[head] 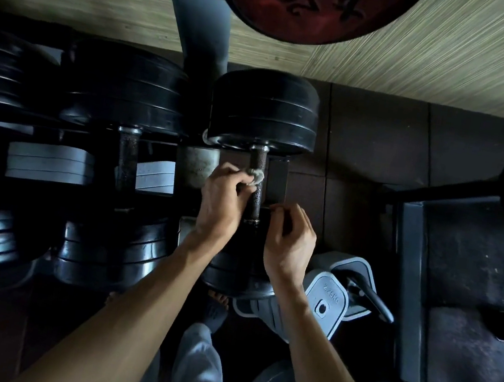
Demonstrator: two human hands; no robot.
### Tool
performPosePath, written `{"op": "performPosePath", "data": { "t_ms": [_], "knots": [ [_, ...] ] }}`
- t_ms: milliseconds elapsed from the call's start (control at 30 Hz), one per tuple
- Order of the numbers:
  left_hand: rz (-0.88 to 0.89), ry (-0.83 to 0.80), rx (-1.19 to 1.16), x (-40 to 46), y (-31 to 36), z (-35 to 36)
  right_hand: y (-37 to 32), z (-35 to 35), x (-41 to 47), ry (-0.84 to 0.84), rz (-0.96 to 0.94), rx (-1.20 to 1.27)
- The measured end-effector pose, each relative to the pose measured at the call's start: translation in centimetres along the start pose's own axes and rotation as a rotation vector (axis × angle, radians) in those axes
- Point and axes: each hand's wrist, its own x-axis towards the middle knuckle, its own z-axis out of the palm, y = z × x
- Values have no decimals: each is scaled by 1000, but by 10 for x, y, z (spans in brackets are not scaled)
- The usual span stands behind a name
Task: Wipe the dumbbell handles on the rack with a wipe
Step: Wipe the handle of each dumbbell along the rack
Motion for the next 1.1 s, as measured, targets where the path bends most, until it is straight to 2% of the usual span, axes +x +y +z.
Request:
{"op": "performPosePath", "data": {
  "t_ms": [133,233,333,433,500,600,700,767,900,967,1033,1100],
  "knots": [
    [-76,95,-114,28,-1,4,1,1,2,-5,40,17],
    [-123,89,-128,36,-4,10,1,0,3,-9,38,33],
    [-82,-51,-69,13,-12,9,1,1,2,-7,31,24],
    [-257,-262,-72,-7,-19,5,1,1,2,2,28,-4],
    [-283,-306,-104,-4,-14,2,2,1,1,13,52,-7],
    [-195,-165,-116,16,3,-4,5,3,1,24,102,-22],
    [-260,-12,-167,31,3,-2,6,4,0,29,143,-40],
    [-314,-48,-195,22,0,-2,5,4,-2,35,157,-38],
    [-423,-322,-244,-1,-13,-13,4,5,-3,31,169,-40],
    [-455,-398,-295,-2,-20,-16,5,4,-4,22,169,-42],
    [-394,-375,-236,3,-13,-18,5,4,-4,17,168,-39],
    [-381,-226,-242,14,-1,-19,5,3,-4,12,180,-34]
  ]
}}
